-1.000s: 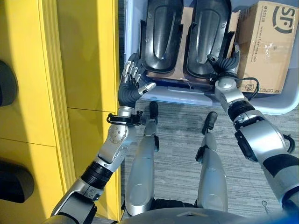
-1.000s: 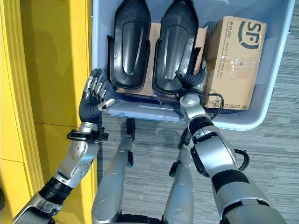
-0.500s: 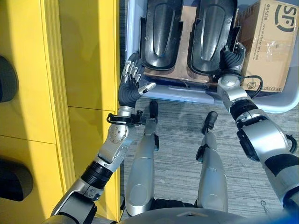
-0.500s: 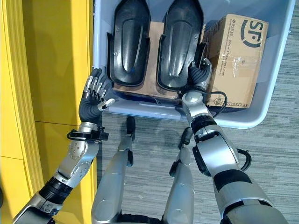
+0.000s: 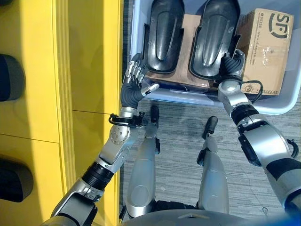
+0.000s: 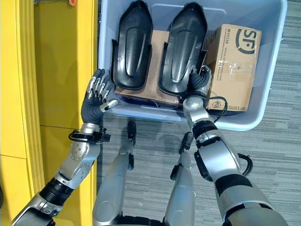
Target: Move parts from the plastic box to the shelf.
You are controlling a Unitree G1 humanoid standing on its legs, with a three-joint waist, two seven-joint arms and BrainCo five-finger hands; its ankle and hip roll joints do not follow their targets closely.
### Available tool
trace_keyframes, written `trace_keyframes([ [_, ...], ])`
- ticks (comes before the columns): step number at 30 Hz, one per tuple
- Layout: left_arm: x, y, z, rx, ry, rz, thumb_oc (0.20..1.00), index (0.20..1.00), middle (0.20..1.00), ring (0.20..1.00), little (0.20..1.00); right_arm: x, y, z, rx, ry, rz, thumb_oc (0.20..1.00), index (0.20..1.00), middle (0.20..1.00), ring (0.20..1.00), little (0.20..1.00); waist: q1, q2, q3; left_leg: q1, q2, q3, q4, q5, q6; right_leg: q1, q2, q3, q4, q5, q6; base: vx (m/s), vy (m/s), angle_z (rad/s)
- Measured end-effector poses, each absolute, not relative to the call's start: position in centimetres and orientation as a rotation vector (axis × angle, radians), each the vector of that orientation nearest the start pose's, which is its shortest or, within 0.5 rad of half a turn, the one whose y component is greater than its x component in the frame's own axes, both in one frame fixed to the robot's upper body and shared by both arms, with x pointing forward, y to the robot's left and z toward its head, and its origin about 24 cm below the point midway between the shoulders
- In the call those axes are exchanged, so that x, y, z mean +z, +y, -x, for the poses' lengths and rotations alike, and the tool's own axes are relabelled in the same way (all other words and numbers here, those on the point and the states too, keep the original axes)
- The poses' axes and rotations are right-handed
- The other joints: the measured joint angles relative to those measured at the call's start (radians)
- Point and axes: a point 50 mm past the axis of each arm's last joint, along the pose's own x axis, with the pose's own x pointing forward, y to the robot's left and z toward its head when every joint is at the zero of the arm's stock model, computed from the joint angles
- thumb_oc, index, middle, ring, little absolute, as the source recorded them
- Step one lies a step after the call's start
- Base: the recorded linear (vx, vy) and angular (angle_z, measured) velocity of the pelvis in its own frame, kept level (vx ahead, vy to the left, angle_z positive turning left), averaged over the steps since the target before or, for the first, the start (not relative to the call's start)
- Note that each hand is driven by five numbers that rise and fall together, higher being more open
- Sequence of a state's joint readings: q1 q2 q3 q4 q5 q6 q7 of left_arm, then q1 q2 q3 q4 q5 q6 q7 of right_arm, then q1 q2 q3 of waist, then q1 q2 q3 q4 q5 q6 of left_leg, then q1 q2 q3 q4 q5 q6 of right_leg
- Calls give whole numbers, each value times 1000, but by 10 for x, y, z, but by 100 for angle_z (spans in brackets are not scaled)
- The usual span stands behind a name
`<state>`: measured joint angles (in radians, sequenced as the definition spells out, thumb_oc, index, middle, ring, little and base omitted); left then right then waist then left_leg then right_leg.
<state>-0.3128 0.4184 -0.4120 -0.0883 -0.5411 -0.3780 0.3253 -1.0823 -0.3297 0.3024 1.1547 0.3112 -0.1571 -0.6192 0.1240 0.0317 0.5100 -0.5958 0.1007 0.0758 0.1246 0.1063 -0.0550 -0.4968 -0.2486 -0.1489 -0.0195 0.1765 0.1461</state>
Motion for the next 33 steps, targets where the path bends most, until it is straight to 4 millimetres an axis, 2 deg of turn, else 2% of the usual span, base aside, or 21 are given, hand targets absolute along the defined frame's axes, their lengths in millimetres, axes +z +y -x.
trace_keyframes([
  [7, 146, 130, -278, -168, -491, 270, 1000, 1000, 1000, 1000, 1000, 158, -183, -403, -487, -171, 207, 200, 200, 200, 200, 200, -15, -5, 3, 37, 2, 0, 0, 2, 0, 37, 3, 0, 1, 2, 0, -9, -5, 0],
  [9, 143, 131, -277, -163, -479, 268, 1000, 1000, 1000, 1000, 1000, 153, -177, -398, -455, -194, 209, 200, 200, 200, 200, 200, -24, -15, 8, 56, 5, 0, -1, 2, -1, 54, 5, 1, 0, 2, -1, 0, 0, 0],
  [14, 140, 135, -276, -165, -470, 249, 1000, 1000, 1000, 1000, 1000, 143, -178, -389, -442, -203, 177, 200, 200, 200, 200, 200, -35, -30, 10, 95, 7, 1, -2, 2, -1, 93, 7, 3, -1, 3, -2, 1, -4, -1],
  [20, 134, 144, -274, -146, -445, 235, 1000, 1000, 1000, 1000, 1000, 154, -166, -383, -381, -275, 135, 200, 200, 200, 200, 200, -50, -47, 10, 143, 10, 4, -3, -1, -4, 140, 10, 6, -2, 3, -4, -2, -4, -1],
  [22, 133, 146, -274, -146, -441, 226, 1000, 1000, 1000, 1000, 1000, 165, -158, -380, -337, -327, 111, 200, 200, 200, 200, 200, -51, -68, 11, 161, 19, 14, -2, -1, -7, 149, 19, 18, -1, 6, -9, -4, -12, -12],
  [25, 131, 149, -273, -143, -432, 215, 1000, 1000, 1000, 1000, 1000, 169, -153, -374, -292, -366, 88, 200, 200, 200, 200, 200, -53, -77, 7, 188, 26, 18, -3, -4, -11, 172, 24, 23, -2, 4, -12, 2, -22, -9],
  [28, 129, 156, -271, -137, -424, 194, 1000, 1000, 1000, 1000, 1000, 165, -149, -367, -248, -377, 71, 200, 200, 200, 200, 200, -55, -88, -1, 217, 32, 22, -4, -9, -16, 199, 30, 26, -8, 1, -17, 9, -24, -7],
  [33, 123, 171, -268, -95, -398, 171, 1000, 1000, 1000, 1000, 1000, 144, -143, -352, -175, -349, 44, 200, 200, 200, 200, 200, -55, -99, -12, 279, 43, 24, -20, -10, -21, 251, 40, 25, -6, -6, -22, 8, -44, -3],
])
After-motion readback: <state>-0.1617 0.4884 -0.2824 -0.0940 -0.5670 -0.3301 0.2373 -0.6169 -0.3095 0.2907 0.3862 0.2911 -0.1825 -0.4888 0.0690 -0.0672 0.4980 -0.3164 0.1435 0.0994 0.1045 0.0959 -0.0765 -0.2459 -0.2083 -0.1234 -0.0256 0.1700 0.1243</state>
